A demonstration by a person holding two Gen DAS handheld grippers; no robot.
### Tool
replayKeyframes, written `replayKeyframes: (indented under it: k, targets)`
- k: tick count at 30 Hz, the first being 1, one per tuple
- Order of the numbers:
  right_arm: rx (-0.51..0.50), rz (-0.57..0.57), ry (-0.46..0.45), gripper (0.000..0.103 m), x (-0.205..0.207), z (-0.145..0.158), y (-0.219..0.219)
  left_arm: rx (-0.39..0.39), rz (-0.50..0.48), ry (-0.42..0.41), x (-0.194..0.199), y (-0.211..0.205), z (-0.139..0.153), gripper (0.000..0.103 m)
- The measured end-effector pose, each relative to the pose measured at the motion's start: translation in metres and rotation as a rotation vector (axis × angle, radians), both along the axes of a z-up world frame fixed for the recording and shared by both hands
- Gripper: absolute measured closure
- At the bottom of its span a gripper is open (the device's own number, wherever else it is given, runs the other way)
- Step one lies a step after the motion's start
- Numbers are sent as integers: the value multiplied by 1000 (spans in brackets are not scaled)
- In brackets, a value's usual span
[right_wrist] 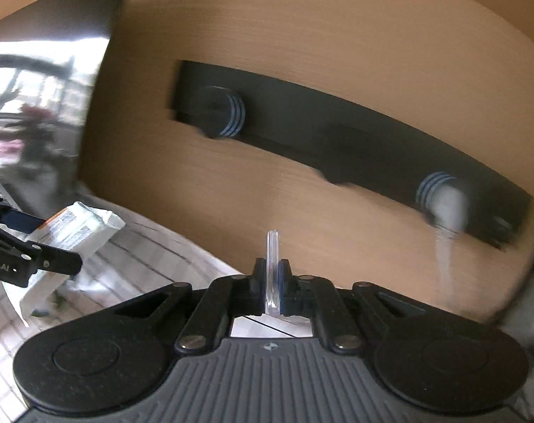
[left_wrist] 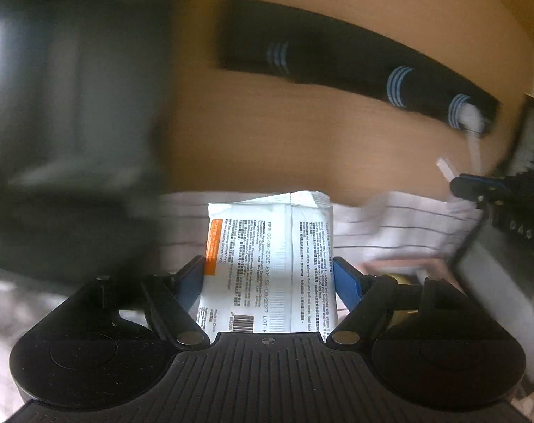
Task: Organize soft objects
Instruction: 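Carry the wet-wipe packet and clear stick over the pink box, then open both tools to drop the packet and clear stick into the pink box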
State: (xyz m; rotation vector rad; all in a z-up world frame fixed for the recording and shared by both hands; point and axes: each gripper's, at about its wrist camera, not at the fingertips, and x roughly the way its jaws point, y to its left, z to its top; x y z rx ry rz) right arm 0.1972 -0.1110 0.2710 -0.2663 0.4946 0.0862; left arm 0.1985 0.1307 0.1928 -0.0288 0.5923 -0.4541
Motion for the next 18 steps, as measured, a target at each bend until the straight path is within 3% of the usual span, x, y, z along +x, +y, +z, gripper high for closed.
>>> replayKeyframes:
  k: [8, 15, 18]
  targets:
    - [54, -174, 15, 97, -41, -11, -84, -26, -252, 75, 12, -125, -13, 22]
    - [94, -227, 100, 97, -79, -55, -111, -137, -349, 231, 39, -198, -51, 21]
    - [83, -219, 137, 97, -81, -78, -107, -36, -334, 297, 48, -223, -82, 22]
